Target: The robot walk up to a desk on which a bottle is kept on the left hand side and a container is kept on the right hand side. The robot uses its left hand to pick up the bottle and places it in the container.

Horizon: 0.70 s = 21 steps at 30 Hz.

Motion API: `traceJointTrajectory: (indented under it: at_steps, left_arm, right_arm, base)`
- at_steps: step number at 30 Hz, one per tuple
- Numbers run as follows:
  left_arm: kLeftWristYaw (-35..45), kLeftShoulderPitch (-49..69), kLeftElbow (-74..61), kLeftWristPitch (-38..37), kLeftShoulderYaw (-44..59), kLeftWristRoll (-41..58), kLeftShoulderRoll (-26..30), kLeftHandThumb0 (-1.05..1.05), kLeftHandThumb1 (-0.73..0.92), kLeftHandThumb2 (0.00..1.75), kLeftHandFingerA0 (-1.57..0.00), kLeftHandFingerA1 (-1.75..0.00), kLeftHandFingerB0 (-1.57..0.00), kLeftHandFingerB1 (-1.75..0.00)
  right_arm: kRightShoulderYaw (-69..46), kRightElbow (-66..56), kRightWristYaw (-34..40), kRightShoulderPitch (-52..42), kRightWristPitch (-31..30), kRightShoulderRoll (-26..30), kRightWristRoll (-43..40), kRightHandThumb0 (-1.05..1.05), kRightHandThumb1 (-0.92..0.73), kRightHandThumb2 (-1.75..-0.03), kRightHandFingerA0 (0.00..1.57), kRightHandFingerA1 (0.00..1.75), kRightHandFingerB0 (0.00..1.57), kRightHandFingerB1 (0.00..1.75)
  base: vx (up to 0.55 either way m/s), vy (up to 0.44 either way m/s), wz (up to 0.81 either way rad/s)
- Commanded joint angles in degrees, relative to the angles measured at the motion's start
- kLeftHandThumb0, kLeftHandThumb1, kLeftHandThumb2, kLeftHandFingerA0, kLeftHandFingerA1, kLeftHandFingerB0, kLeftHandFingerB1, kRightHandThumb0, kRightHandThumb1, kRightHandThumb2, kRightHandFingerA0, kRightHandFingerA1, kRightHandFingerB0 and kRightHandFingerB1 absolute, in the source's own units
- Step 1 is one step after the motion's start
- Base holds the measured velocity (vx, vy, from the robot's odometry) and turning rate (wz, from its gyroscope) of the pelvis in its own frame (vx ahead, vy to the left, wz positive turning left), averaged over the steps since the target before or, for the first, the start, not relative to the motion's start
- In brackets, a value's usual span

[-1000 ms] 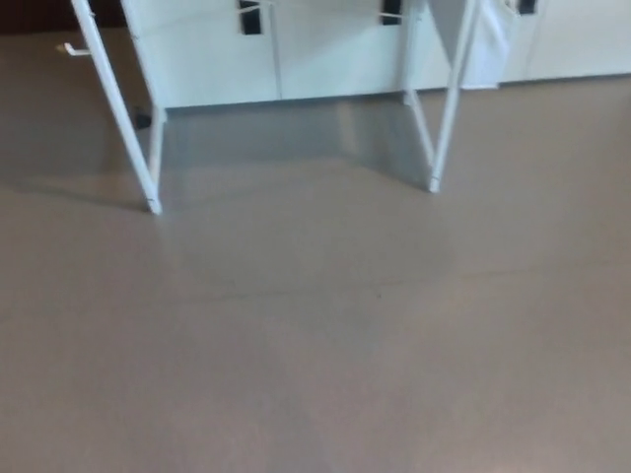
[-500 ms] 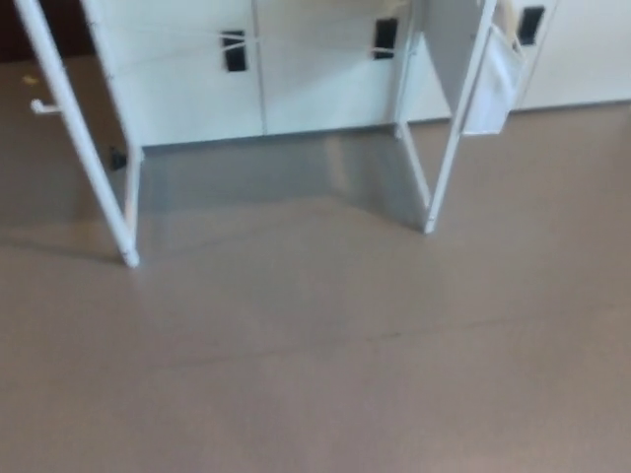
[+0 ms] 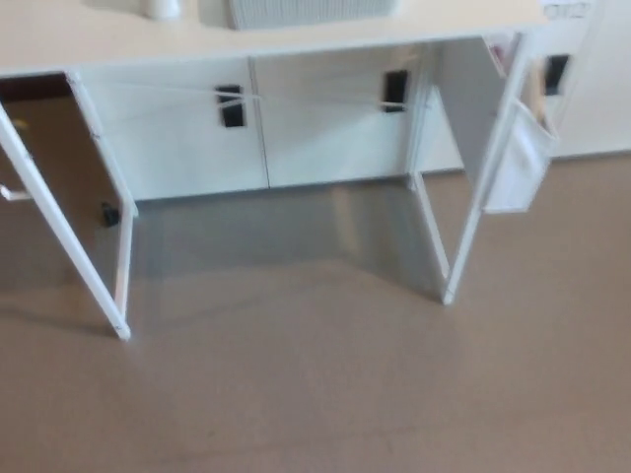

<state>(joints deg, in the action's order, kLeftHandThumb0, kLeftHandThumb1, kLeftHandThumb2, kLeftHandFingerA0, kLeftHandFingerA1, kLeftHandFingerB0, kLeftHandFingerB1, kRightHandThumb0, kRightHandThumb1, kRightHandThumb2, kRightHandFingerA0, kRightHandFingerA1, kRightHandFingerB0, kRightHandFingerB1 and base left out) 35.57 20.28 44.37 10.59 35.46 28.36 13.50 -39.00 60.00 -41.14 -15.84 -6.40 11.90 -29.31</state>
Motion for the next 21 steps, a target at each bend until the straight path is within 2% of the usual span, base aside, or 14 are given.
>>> traceJointTrajectory:
  at_steps: [1,2,3,6,8,11,14,15,16,17,21]
  left_arm:
    - [1.37,0.74,0.65,-1.28,0.04,0.47,1.22,-0.11,0.59,0.58,-0.23,-0.38,-0.15,-0.27]
    - [1.33,0.62,0.96,-1.34,0.01,0.41,1.34,-0.12,0.6,0.6,-0.26,-0.38,-0.15,-0.27]
    - [1.13,0.51,1.14,-1.33,0.05,0.45,1.35,-0.13,0.59,0.59,-0.27,-0.38,-0.16,-0.27]
    - [0.8,0.47,1.02,-1.13,0.01,0.42,1.46,-0.14,0.58,0.58,-0.28,-0.36,-0.16,-0.27]
    - [1.02,0.22,1.25,-1.06,-0.06,0.45,1.61,-0.14,0.56,0.58,-0.28,-0.37,-0.17,-0.28]
    - [0.75,0.09,0.76,-1.34,-0.34,0.19,1.48,-0.16,0.56,0.58,-0.26,-0.37,-0.17,-0.28]
    - [0.54,0.49,-0.66,-0.58,-0.6,0.22,1.32,-0.16,0.57,0.58,-0.27,-0.37,-0.17,-0.28]
    - [0.43,0.59,-1.08,-0.28,-0.62,0.32,1.26,-0.15,0.58,0.59,-0.27,-0.36,-0.17,-0.27]
    - [0.13,0.91,-2.25,0.5,-0.62,0.6,1.05,-0.14,0.59,0.59,-0.28,-0.37,-0.17,-0.27]
    - [0.12,0.91,-2.35,0.57,-0.78,0.45,1.14,-0.15,0.59,0.59,-0.28,-0.37,-0.16,-0.28]
    - [0.56,0.93,-2.05,0.47,-0.84,0.47,1.39,-0.14,0.6,0.6,-0.25,-0.36,-0.14,-0.27]
  right_arm:
    - [-0.02,1.31,-0.5,-0.33,2.49,0.52,-0.6,-0.27,-0.17,-0.79,0.07,0.52,0.06,0.52]
    - [-0.08,1.56,-0.96,-0.3,2.59,0.52,-0.83,-0.46,-0.34,-0.51,0.18,0.37,0.21,0.35]
    - [0.05,1.78,-1.01,-0.25,3.05,0.52,-0.69,-0.27,-0.16,-0.79,0.08,0.53,0.07,0.52]
    - [0.31,2.15,-0.73,-0.22,3.6,0.53,-0.41,-0.28,-0.2,-0.81,0.07,0.53,0.07,0.52]
    - [0.4,2.13,-0.24,-0.15,3.39,0.58,-0.5,-0.26,-0.16,-0.8,0.11,0.54,0.1,0.53]
    - [0.21,2.3,-0.61,0.2,3.2,0.47,-1.07,-0.27,-0.15,-0.78,0.07,0.53,0.06,0.52]
    - [0.35,2.37,-0.87,0.19,3.69,0.48,-0.93,-0.28,-0.18,-0.8,0.06,0.52,0.05,0.52]
    - [0.34,2.33,-1.04,0.15,3.61,0.47,-1.0,-0.45,-0.37,-0.52,0.15,0.36,0.14,0.32]
    - [0.38,2.4,-1.75,0.06,3.64,0.52,-1.08,-0.29,-0.19,-0.79,0.02,0.51,0.02,0.5]
    - [0.15,2.34,-1.23,0.09,3.28,0.44,-1.34,-0.26,-0.16,-0.78,0.07,0.53,0.06,0.52]
    - [0.79,3.1,-1.18,0.2,3.93,0.79,-0.52,-0.27,-0.17,-0.79,0.07,0.53,0.06,0.52]
  base:
    - [0.49,-0.095,-0.02]
    - [0.35,-0.132,-0.06]
    - [0.36,-0.101,-0.07]
    - [0.32,-0.013,-0.14]
    - [0.43,0.067,-0.23]
    - [0.49,0.106,0.15]
    - [0.55,0.109,-0.56]
    - [0.55,0.032,-0.16]
    - [0.39,0.126,-0.08]
    - [0.33,0.109,0.04]
    - [0.28,0.048,0.13]
